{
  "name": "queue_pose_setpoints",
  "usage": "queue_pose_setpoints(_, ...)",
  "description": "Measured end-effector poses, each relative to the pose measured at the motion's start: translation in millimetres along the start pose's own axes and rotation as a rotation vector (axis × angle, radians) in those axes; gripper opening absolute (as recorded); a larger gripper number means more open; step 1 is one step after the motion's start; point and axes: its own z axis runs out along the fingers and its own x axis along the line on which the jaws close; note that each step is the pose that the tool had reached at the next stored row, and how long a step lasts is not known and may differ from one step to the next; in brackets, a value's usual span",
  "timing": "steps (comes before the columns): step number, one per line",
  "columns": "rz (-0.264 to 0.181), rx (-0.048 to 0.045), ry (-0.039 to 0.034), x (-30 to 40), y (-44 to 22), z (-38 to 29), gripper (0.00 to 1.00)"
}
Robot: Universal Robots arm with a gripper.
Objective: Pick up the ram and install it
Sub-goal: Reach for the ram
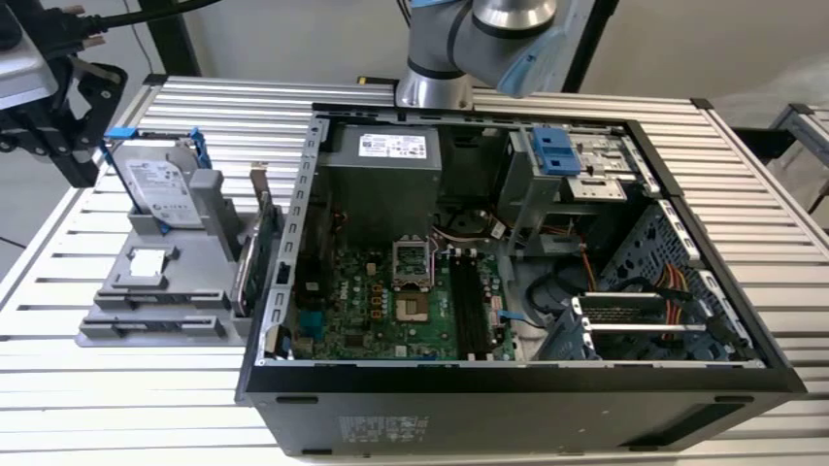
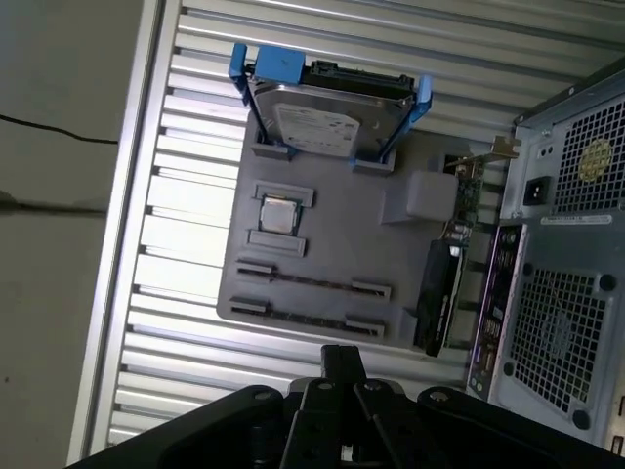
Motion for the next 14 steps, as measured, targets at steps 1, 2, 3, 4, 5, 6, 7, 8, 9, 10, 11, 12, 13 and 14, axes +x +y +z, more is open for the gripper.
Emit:
queue_pose_setpoints(1,-0.007,-0.0001,0.0005,0.0,0.0,0.0,0.00)
queue_pose_setpoints(2,-0.013,-0.0002,0.0011,0.0,0.0,0.0,0.00)
queue_pose_setpoints(3,-0.020,-0.0002,0.0016,0.0,0.0,0.0,0.00)
queue_pose_setpoints(4,-0.026,-0.0003,0.0021,0.0,0.0,0.0,0.00)
queue_pose_setpoints(5,-0.032,-0.0004,0.0026,0.0,0.0,0.0,0.00)
queue_pose_setpoints(6,-0.038,-0.0004,0.0031,0.0,0.0,0.0,0.00)
queue_pose_setpoints(7,-0.043,-0.0005,0.0036,0.0,0.0,0.0,0.00)
queue_pose_setpoints(8,-0.048,-0.0005,0.0041,0.0,0.0,0.0,0.00)
queue_pose_setpoints(9,-0.054,-0.0006,0.0046,0.0,0.0,0.0,0.00)
queue_pose_setpoints(10,-0.059,-0.0006,0.0050,0.0,0.0,0.0,0.00)
queue_pose_setpoints(11,-0.065,-0.0007,0.0055,0.0,0.0,0.0,0.00)
queue_pose_setpoints(12,-0.070,-0.0007,0.0060,0.0,0.0,0.0,0.00)
queue_pose_setpoints(13,-0.076,-0.0007,0.0066,0.0,0.0,0.0,0.00)
queue_pose_setpoints(14,-0.082,-0.0008,0.0071,0.0,0.0,0.0,0.00)
